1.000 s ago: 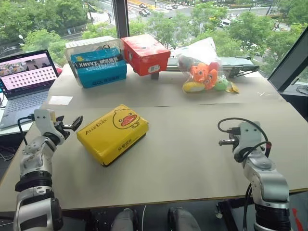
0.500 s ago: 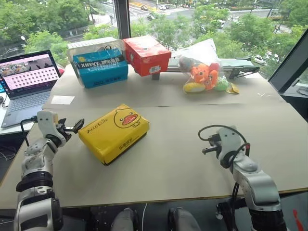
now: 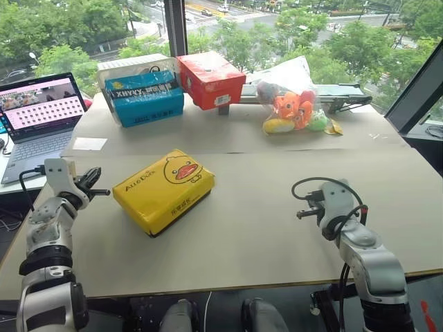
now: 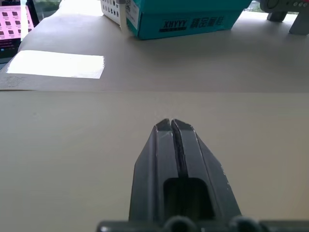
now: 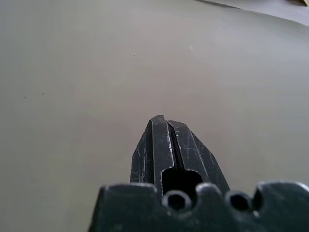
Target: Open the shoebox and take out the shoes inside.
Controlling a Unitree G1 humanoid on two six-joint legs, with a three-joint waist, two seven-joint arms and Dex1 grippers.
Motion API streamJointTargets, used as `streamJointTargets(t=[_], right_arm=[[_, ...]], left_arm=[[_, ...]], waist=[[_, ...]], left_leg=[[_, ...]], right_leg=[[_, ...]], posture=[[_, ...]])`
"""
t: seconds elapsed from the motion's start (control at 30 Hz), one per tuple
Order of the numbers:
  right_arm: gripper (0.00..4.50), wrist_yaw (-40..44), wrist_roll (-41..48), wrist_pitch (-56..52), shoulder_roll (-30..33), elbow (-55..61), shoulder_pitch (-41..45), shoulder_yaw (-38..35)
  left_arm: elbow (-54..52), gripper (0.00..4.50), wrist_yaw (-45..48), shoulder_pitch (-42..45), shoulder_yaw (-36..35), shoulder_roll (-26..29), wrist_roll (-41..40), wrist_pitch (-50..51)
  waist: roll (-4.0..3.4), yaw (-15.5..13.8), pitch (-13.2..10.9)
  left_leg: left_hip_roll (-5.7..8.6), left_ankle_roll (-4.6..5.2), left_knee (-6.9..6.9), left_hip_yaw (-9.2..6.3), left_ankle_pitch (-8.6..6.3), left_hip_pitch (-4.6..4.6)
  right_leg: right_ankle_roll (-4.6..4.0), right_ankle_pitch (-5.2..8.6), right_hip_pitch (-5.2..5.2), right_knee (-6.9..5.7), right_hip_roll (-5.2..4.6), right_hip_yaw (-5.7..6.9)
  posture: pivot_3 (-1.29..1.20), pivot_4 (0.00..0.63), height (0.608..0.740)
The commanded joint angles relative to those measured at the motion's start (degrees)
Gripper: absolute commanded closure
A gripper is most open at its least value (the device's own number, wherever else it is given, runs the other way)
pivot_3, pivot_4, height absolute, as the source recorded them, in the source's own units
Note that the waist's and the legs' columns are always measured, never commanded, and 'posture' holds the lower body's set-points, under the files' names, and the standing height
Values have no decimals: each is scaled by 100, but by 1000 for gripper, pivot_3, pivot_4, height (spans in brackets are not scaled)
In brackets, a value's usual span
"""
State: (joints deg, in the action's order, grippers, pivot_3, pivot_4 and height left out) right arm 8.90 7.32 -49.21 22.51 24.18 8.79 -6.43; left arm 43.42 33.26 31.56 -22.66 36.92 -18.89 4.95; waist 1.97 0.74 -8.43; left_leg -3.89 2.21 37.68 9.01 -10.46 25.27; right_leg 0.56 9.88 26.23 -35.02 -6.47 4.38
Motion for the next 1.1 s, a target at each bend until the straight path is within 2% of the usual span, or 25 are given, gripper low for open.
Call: streamJointTargets(t=[0.03,0.13,0.3,0.43,0.57,0.77,0.9,1.1], right_arm=[[4500,95,73,-48,-5,226,155,-17],[4500,680,505,-276,30,540,296,413],[4500,2037,1147,-474,581,1031,454,1520],[4500,2602,1294,-347,724,910,798,2185],[4500,2386,1004,-104,323,277,1229,2454],[4500,1942,634,258,-309,-579,1605,2460],[4500,1738,430,469,-569,-1045,1791,2435],[4500,1630,368,527,-727,-1176,1827,2265]], left_arm=[[7,4470,108,177,136,169,167,-138],[92,4470,508,154,505,249,456,-275],[231,4470,1639,147,1198,528,864,-536],[208,4470,2603,146,1595,819,1035,-592],[-126,4470,3329,56,1867,978,1055,-473],[-1686,4470,3973,-541,2129,901,723,194],[-2876,4470,3993,-916,2194,780,430,788],[-3974,4470,3790,-1133,2324,468,179,1320]], waist=[[0,1,0],[0,16,0],[0,12,0],[7,-2,-4],[12,0,-3],[11,-20,-3],[11,-22,-3],[9,-12,-4]], left_leg=[[0,0,0,0,0,0],[0,0,0,0,0,0],[-1,1,-1,-2,-1,0],[-1,2,2,-4,-3,3],[-6,1,5,-8,-4,10],[-3,1,6,-7,-3,35],[-1,2,12,-7,-3,41],[-6,1,15,-10,-3,36]], right_leg=[[0,0,0,0,0,0],[0,0,0,0,0,0],[-2,1,2,2,-1,0],[-3,2,3,3,-5,3],[-2,1,10,4,-6,14],[-8,-1,27,2,-8,15],[-16,-6,25,1,-9,15],[-5,-1,23,-2,-4,18]], posture=[[0,150,739],[0,150,739],[0,150,739],[0,150,739],[0,150,739],[0,150,739],[0,150,739],[0,150,739]])
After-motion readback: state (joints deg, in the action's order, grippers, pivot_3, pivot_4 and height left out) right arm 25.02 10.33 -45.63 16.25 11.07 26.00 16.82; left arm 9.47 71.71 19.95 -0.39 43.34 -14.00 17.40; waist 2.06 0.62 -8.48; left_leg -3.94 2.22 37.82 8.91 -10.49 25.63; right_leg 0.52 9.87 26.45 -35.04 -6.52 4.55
